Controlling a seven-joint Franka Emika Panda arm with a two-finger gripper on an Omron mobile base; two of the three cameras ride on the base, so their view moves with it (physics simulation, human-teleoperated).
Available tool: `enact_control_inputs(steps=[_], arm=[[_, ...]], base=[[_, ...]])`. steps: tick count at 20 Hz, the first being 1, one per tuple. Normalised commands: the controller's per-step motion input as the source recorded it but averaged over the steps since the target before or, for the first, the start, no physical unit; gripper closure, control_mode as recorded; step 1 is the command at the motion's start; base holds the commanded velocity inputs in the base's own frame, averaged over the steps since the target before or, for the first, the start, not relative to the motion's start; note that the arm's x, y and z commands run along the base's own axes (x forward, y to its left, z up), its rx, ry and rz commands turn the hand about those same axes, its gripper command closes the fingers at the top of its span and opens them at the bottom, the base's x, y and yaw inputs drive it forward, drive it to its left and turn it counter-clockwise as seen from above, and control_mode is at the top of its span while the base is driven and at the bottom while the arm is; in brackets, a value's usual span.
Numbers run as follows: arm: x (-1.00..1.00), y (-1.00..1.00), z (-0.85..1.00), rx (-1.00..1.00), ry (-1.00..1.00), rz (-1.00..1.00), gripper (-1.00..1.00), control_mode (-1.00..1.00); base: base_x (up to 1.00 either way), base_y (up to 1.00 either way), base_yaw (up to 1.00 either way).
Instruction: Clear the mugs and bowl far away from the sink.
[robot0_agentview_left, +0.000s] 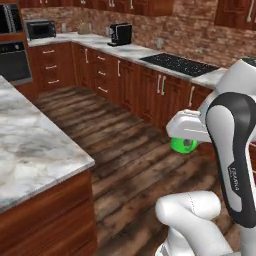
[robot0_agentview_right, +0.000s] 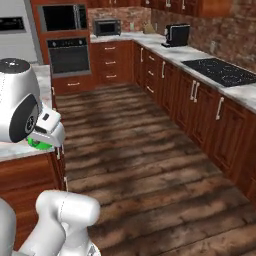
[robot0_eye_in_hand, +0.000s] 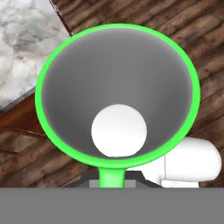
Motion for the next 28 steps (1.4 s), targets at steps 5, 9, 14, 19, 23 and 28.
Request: enact_control_inputs(steps=[5, 9, 14, 19, 23, 28], arm=[[0.0, 0.0, 0.0, 0.0, 0.0, 0.0, 1.0, 1.0], [0.0, 0.0, 0.0, 0.0, 0.0, 0.0, 1.0, 1.0], [0.0, 0.0, 0.0, 0.0, 0.0, 0.0, 1.0, 1.0], [0.0, 0.0, 0.0, 0.0, 0.0, 0.0, 1.0, 1.0], [0.0, 0.0, 0.0, 0.0, 0.0, 0.0, 1.0, 1.0], [0.0, 0.0, 0.0, 0.0, 0.0, 0.0, 1.0, 1.0]], base=[[0.44, 0.04, 0.85], [0.93, 0.27, 0.22], [1.0, 0.46, -0.13], [0.76, 0.98, 0.36], [0.56, 0.77, 0.59], [0.57, 0.09, 0.39]])
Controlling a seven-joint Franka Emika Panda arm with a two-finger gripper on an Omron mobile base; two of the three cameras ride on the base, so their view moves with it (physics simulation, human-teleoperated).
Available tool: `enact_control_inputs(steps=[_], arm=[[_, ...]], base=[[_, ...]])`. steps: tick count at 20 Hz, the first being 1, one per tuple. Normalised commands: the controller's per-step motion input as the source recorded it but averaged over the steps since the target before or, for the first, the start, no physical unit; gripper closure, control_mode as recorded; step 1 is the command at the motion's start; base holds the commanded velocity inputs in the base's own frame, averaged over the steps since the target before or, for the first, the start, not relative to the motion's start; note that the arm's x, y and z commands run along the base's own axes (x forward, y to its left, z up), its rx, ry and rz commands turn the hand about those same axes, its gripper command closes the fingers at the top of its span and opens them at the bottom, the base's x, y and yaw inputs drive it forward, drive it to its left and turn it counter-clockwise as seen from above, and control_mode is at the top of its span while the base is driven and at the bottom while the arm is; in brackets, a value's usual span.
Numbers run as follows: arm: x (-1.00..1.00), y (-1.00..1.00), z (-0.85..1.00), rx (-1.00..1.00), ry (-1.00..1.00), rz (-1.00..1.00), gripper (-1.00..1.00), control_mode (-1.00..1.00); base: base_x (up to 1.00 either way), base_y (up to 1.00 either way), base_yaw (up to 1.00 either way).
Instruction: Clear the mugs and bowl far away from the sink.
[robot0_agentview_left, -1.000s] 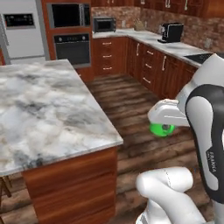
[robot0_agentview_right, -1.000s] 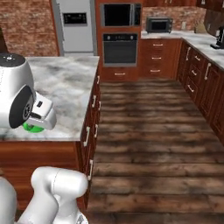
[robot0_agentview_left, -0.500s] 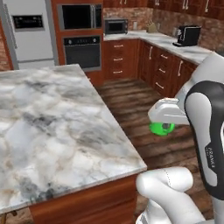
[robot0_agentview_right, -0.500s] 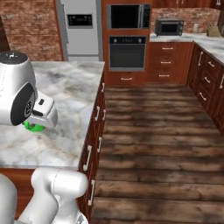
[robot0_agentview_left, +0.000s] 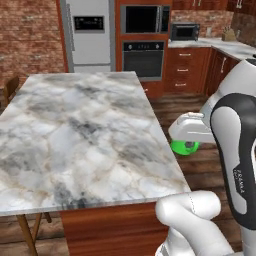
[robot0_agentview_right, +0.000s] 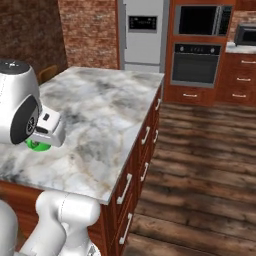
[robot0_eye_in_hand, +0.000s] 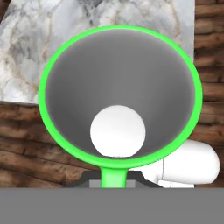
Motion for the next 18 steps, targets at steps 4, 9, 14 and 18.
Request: enact_control_inputs(steps=[4, 9, 14, 18], arm=[[0.0, 0.0, 0.0, 0.0, 0.0, 0.0, 1.0, 1.0], [0.0, 0.0, 0.0, 0.0, 0.0, 0.0, 1.0, 1.0], [0.33, 0.01, -0.03, 0.0, 0.06, -0.03, 1.0, -1.0], [0.47, 0.01, -0.02, -0.07, 0.21, -0.02, 1.0, -1.0]], base=[[0.97, 0.0, 0.05], [1.0, 0.0, -0.11], [0.6, 0.0, -0.07], [0.0, 0.0, 0.0]])
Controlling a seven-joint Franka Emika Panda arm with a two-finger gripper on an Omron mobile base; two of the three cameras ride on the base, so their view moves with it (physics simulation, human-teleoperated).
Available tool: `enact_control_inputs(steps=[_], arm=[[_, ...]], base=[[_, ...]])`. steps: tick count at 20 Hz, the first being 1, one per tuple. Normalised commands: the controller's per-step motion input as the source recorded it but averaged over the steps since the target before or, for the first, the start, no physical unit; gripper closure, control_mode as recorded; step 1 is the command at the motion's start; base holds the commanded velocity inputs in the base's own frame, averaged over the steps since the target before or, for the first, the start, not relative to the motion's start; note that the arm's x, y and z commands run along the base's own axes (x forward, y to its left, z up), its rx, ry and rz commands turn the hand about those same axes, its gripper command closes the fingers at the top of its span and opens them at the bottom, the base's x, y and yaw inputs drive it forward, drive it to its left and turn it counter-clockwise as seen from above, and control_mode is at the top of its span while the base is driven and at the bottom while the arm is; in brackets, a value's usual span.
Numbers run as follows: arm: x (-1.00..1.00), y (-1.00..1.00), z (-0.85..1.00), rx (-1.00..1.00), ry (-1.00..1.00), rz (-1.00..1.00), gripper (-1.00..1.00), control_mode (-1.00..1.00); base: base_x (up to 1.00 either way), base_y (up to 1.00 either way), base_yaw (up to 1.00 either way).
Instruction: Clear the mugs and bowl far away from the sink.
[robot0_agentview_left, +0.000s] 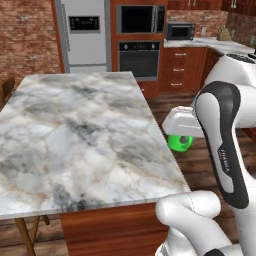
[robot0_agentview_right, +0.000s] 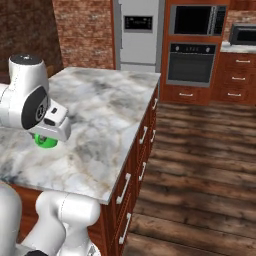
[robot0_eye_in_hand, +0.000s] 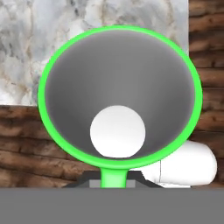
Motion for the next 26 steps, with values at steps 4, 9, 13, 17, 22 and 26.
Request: enact_control_inputs(steps=[4, 9, 13, 17, 22, 26], arm=[[0.45, 0.02, -0.51, -0.02, 0.08, 0.13, 1.0, -1.0], [0.31, 0.0, -0.75, 0.0, -0.13, 0.18, 1.0, -1.0], [0.12, 0.0, -0.57, -0.11, -0.23, 0.18, 1.0, -1.0], [0.03, 0.0, -0.21, -0.14, -0.12, 0.12, 1.0, -1.0], [0.1, 0.0, -0.12, -0.06, -0.06, 0.02, 1.0, -1.0], [0.24, -0.02, -0.29, 0.14, 0.0, 0.0, 1.0, -1.0]], base=[[0.0, 0.0, 0.0], [0.0, 0.0, 0.0], [0.0, 0.0, 0.0], [0.0, 0.0, 0.0], [0.0, 0.0, 0.0], [0.0, 0.0, 0.0]])
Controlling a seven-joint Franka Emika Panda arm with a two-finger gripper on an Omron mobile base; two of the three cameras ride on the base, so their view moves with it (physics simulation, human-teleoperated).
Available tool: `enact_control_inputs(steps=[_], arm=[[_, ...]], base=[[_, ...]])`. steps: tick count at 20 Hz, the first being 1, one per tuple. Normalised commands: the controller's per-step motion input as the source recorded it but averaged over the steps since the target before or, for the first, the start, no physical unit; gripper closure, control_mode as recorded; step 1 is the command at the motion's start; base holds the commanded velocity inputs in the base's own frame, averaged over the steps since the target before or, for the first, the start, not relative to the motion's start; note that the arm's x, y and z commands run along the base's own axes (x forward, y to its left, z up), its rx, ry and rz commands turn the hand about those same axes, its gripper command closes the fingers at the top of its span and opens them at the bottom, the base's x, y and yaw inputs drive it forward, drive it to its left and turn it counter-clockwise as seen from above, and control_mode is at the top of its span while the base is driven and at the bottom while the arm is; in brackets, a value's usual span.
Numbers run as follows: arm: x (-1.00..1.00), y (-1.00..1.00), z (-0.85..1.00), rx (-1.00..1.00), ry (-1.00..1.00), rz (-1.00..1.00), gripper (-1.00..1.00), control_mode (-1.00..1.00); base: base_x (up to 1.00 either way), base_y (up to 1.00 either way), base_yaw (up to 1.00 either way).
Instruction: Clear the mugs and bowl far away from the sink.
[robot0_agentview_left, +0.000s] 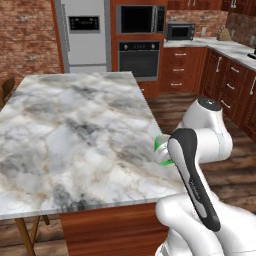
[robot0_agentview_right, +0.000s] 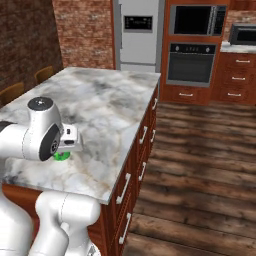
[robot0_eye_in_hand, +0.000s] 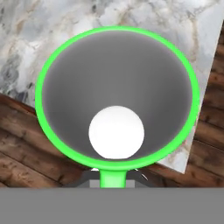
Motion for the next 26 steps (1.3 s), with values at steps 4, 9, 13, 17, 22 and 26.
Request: enact_control_inputs(steps=[4, 9, 13, 17, 22, 26], arm=[[0.23, -0.01, -0.47, 0.1, 0.0, 0.0, 1.0, -1.0], [0.18, 0.0, -0.26, -0.01, 0.0, 0.0, 1.0, -1.0], [0.27, 0.0, -0.29, -0.07, 0.0, 0.0, 1.0, -1.0], [0.48, 0.0, -0.3, -0.03, 0.0, -0.06, 1.0, -1.0], [0.44, 0.0, -0.37, 0.0, 0.0, -0.04, 1.0, -1.0], [0.45, 0.0, -0.46, 0.0, 0.04, -0.05, 1.0, -1.0]], base=[[0.0, 0.0, 0.0], [0.0, 0.0, 0.0], [0.0, 0.0, 0.0], [0.0, 0.0, 0.0], [0.0, 0.0, 0.0], [0.0, 0.0, 0.0]])
